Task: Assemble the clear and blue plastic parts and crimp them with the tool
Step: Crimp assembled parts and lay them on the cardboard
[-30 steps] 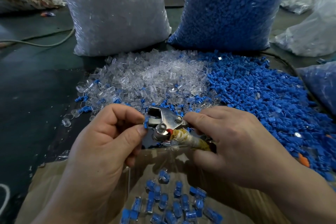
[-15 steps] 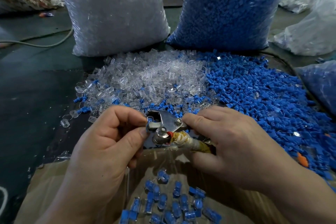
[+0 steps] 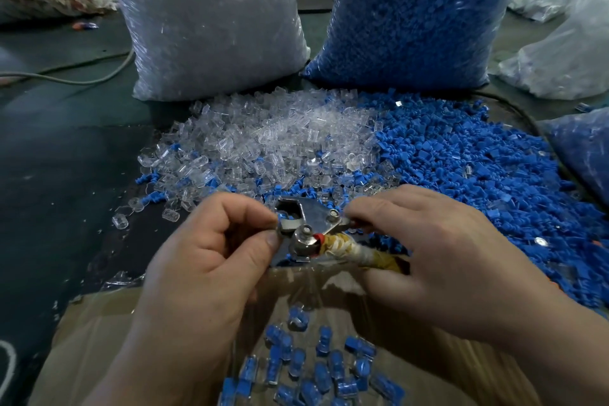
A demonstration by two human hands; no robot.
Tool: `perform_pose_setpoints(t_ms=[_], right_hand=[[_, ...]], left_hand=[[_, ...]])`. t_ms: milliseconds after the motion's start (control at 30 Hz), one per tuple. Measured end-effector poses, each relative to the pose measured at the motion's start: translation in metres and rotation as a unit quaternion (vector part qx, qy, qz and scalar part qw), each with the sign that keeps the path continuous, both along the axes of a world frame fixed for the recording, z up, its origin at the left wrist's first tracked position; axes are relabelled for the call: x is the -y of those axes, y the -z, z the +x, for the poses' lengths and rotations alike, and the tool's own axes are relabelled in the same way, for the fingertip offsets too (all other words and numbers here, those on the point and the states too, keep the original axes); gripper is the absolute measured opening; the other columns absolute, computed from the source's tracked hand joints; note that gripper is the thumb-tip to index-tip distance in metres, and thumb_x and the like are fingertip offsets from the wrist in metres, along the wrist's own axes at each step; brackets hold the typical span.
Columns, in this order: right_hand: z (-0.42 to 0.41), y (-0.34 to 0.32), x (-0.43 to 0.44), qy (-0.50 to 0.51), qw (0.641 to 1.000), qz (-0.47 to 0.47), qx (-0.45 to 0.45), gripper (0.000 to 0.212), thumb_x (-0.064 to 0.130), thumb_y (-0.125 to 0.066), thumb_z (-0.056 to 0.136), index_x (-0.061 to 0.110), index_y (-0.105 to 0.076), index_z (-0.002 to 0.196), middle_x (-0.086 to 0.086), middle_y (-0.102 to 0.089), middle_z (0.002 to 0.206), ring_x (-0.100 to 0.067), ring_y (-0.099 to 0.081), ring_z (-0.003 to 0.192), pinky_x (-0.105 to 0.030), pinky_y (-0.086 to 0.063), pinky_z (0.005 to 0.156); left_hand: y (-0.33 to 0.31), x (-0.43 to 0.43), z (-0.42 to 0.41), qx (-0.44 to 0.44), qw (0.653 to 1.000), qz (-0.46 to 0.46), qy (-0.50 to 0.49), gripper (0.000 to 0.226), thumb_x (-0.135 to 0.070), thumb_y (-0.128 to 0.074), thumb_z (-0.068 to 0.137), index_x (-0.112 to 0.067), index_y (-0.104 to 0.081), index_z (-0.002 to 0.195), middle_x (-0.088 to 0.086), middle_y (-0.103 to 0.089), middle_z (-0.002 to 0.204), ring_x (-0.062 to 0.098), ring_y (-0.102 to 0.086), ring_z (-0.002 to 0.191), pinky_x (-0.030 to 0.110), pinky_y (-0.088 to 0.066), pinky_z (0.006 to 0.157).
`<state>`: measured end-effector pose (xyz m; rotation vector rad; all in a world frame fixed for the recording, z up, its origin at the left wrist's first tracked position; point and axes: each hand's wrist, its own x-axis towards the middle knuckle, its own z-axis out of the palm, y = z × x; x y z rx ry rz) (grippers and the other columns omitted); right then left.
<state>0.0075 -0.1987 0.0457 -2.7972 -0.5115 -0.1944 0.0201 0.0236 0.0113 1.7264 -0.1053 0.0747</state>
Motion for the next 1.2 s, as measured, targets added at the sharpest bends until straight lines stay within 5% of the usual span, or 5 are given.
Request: perform_pose_setpoints(t_ms=[167, 333, 667, 933, 1200], right_hand=[[0.014, 0.006, 0.007, 0.081, 0.993, -0.083, -0.019, 0.071, 0.069, -0.041, 0.075, 0.032, -0.053, 0.135, 0.013, -0.062, 0.120, -0.015, -0.053, 0.110, -0.035, -0.041, 0.095], [0.025, 0.008, 0.006, 0.103, 0.985, -0.127, -0.050, 0.060, 0.064, -0.052, 0.080, 0.036, -0.049, 0.133, 0.013, -0.055, 0.128, -0.017, -0.040, 0.117, -0.037, -0.026, 0.097], [0.003, 0.010, -0.037, -0.023, 0.998, -0.032, 0.044, 0.025, 0.040, -0.046, 0.095, 0.024, -0.065, 0.093, 0.006, -0.063, 0.086, -0.020, -0.057, 0.081, -0.037, -0.040, 0.075], [0.001, 0.009, -0.040, -0.038, 0.999, -0.004, 0.038, 0.030, 0.033, -0.036, 0.098, 0.021, -0.064, 0.094, 0.006, -0.061, 0.087, -0.018, -0.054, 0.080, -0.038, -0.042, 0.075], [-0.007, 0.004, -0.048, -0.029, 0.983, 0.173, 0.053, 0.030, 0.029, -0.042, 0.089, 0.015, -0.044, 0.063, 0.006, -0.042, 0.059, -0.015, -0.039, 0.057, -0.035, -0.034, 0.054]], left_hand=[[0.008, -0.003, 0.007, -0.071, 0.997, 0.011, -0.036, 0.026, -0.008, -0.065, 0.087, -0.032, -0.069, 0.080, 0.002, -0.058, 0.049, 0.012, -0.049, 0.041, 0.020, -0.043, 0.039], [0.007, 0.003, 0.004, -0.125, 0.992, 0.024, 0.002, 0.020, -0.019, -0.066, 0.086, -0.039, -0.069, 0.086, 0.005, -0.063, 0.053, 0.011, -0.049, 0.039, 0.016, -0.040, 0.039], [0.005, 0.011, -0.009, -0.048, 0.997, 0.067, 0.003, 0.015, -0.052, -0.073, 0.083, -0.041, -0.070, 0.093, -0.004, -0.072, 0.069, 0.018, -0.071, 0.061, 0.041, -0.062, 0.057], [-0.005, 0.007, -0.007, -0.056, 0.992, 0.114, 0.024, 0.052, -0.081, -0.045, 0.076, -0.036, -0.068, 0.091, -0.005, -0.066, 0.060, 0.004, -0.057, 0.047, 0.019, -0.048, 0.042], [-0.011, 0.008, -0.009, -0.123, 0.988, -0.041, 0.089, 0.048, -0.070, -0.070, 0.067, -0.024, -0.069, 0.076, 0.004, -0.054, 0.046, 0.016, -0.045, 0.039, 0.024, -0.037, 0.037]])
